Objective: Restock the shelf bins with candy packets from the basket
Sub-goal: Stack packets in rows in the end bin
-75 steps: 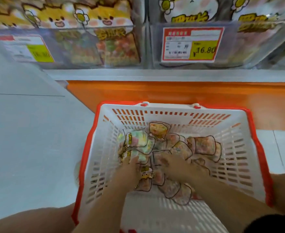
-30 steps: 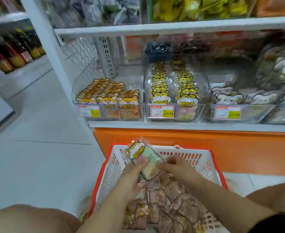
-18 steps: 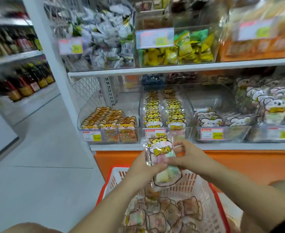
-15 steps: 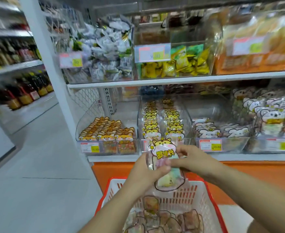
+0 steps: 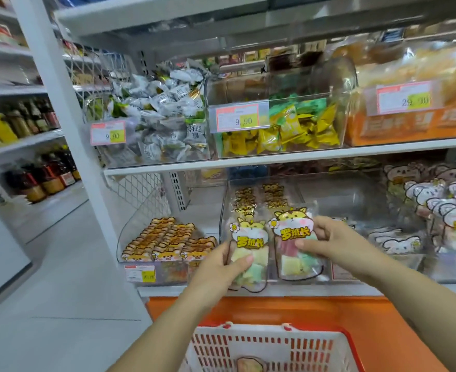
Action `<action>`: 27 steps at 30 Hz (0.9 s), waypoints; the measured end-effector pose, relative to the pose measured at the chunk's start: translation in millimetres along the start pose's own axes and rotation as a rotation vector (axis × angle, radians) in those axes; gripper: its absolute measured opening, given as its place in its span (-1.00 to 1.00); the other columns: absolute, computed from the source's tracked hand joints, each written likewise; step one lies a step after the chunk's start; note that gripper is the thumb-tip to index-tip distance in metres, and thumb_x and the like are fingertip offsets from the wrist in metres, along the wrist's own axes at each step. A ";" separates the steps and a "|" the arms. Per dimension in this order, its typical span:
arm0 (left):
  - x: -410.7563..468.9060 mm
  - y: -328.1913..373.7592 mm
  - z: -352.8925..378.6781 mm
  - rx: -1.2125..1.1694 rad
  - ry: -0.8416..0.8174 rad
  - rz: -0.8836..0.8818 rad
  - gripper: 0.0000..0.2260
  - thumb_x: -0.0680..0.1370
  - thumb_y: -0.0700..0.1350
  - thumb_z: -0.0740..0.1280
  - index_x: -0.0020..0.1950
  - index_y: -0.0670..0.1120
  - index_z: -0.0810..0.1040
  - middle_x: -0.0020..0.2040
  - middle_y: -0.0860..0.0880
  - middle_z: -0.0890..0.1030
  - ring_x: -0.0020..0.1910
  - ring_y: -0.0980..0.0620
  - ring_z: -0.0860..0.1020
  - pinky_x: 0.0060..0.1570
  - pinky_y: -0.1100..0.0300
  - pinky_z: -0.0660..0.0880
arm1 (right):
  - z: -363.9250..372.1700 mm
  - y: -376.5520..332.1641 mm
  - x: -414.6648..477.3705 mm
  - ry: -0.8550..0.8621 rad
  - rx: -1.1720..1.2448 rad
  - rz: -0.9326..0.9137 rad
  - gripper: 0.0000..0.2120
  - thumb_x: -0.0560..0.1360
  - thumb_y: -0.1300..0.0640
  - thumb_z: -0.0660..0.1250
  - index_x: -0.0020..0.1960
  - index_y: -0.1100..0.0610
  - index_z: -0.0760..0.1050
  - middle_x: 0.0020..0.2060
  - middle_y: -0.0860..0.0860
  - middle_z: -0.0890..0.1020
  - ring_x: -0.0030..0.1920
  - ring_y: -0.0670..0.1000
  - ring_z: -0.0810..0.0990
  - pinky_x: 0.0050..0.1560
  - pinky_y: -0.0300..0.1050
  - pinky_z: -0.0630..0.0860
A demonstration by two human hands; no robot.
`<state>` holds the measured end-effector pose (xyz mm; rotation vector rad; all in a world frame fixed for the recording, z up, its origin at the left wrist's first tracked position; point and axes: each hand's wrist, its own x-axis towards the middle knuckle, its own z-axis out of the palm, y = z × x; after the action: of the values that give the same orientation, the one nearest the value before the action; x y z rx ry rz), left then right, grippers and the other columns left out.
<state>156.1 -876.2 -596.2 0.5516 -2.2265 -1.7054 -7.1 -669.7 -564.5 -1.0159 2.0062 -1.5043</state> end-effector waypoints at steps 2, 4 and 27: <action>1.0 4.3 -20.6 0.146 -0.067 0.000 -0.75 0.47 0.02 0.52 0.10 0.06 0.58 0.04 0.26 0.68 0.03 0.33 0.60 0.14 0.18 0.56 | -11.4 6.3 4.9 0.072 0.032 0.002 -0.81 0.51 0.15 0.47 0.09 0.11 0.55 -0.22 0.00 0.69 -0.16 -0.06 0.66 0.05 0.04 0.64; 1.0 8.1 -36.7 0.422 -0.171 0.040 -0.88 0.49 -0.04 0.49 -0.08 0.06 0.56 -0.20 0.25 0.62 -0.21 0.29 0.55 -0.13 0.23 0.50 | -16.1 8.5 8.4 0.139 0.050 -0.024 -0.85 0.52 0.17 0.45 -0.11 0.07 0.47 -0.41 -0.09 0.57 -0.38 -0.23 0.51 -0.30 -0.30 0.51; 46.2 13.0 -22.8 1.024 -0.591 0.073 -0.69 0.49 0.00 0.48 -0.29 -0.09 0.42 0.11 -0.11 0.37 0.31 -0.08 0.40 0.01 0.08 0.40 | 56.7 -11.2 65.5 0.064 -0.157 -0.073 -0.66 0.42 -0.16 0.39 0.14 -0.12 0.45 0.08 -0.07 0.64 0.15 -0.04 0.60 0.24 0.15 0.52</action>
<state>123.6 -914.1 -578.0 0.1252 -3.4303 -0.5883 -5.2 -757.0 -566.4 -1.1274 2.1824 -1.4519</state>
